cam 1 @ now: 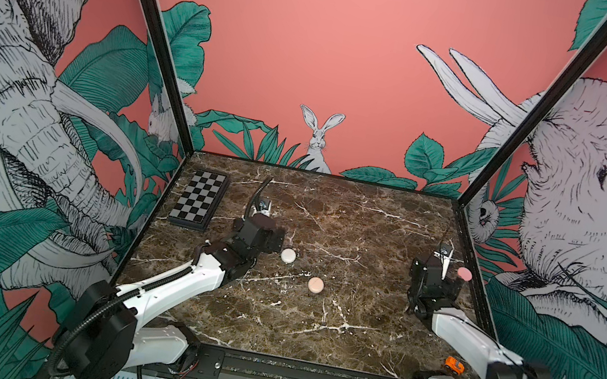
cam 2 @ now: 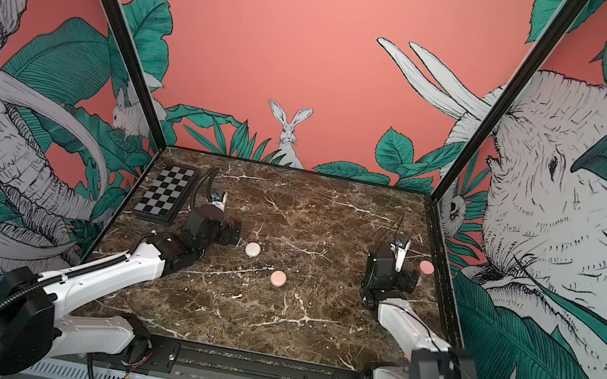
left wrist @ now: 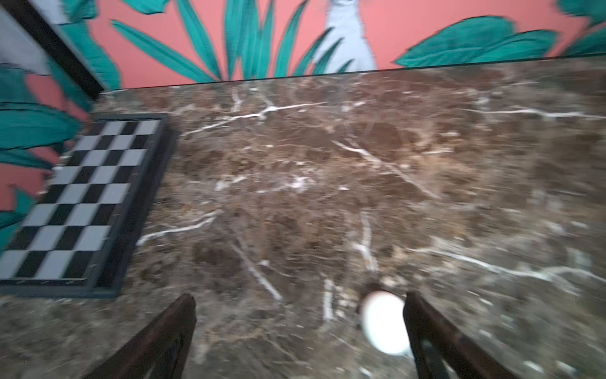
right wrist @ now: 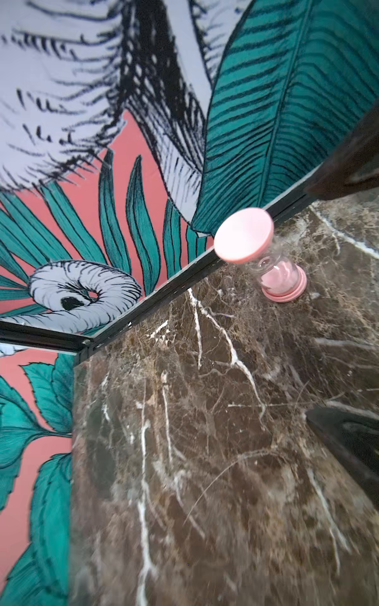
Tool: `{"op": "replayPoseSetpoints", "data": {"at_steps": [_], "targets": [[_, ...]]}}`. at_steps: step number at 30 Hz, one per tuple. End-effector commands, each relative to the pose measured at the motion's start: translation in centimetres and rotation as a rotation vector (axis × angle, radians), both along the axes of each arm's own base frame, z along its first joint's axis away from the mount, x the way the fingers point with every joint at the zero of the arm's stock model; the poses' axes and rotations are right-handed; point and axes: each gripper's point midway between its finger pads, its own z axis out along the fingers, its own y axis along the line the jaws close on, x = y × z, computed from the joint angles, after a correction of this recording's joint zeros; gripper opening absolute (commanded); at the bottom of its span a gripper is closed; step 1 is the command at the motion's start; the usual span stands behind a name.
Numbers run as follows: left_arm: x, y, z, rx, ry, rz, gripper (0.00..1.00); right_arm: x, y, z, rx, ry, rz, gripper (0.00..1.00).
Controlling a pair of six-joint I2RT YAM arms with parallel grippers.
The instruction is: Insert the wireless bluetooth earbuds into the charging case
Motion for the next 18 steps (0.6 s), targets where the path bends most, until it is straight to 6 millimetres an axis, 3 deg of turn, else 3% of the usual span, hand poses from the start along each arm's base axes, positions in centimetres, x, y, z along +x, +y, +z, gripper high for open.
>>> {"op": "replayPoseSetpoints", "data": {"at_steps": [1, 3, 6, 9, 13, 16, 18], "targets": [[2.5, 5.8, 0.6, 0.072, -0.085, 0.172, 0.99, 1.9, -0.6, 2.1, -0.036, -0.162, -0.012, 0.98], [3.5, 8.4, -0.1, 0.102, -0.118, 0.231, 0.99, 2.7, -0.2, -0.1, 0.001, -0.130, 0.042, 0.98], [5.0, 10.9, -0.8, 0.055, -0.126, 0.237, 0.99, 4.7, 1.7, -1.1, 0.009, -0.083, 0.192, 0.98], [6.2, 10.7, -0.4, 0.159, -0.196, 0.145, 0.99, 5.0, 1.1, -2.0, 0.140, -0.103, 0.261, 0.98], [7.4, 9.4, -0.6, 0.178, -0.186, 0.022, 0.99, 5.0, 2.3, -3.0, 0.156, -0.118, 0.358, 0.98], [7.1, 9.4, -1.0, 0.170, -0.162, -0.021, 0.99, 5.1, 2.3, -2.8, 0.152, -0.140, 0.360, 0.98], [5.9, 9.6, -2.5, 0.192, -0.096, -0.031, 0.99, 4.8, 2.3, -3.0, 0.162, -0.108, 0.355, 0.98]]}}
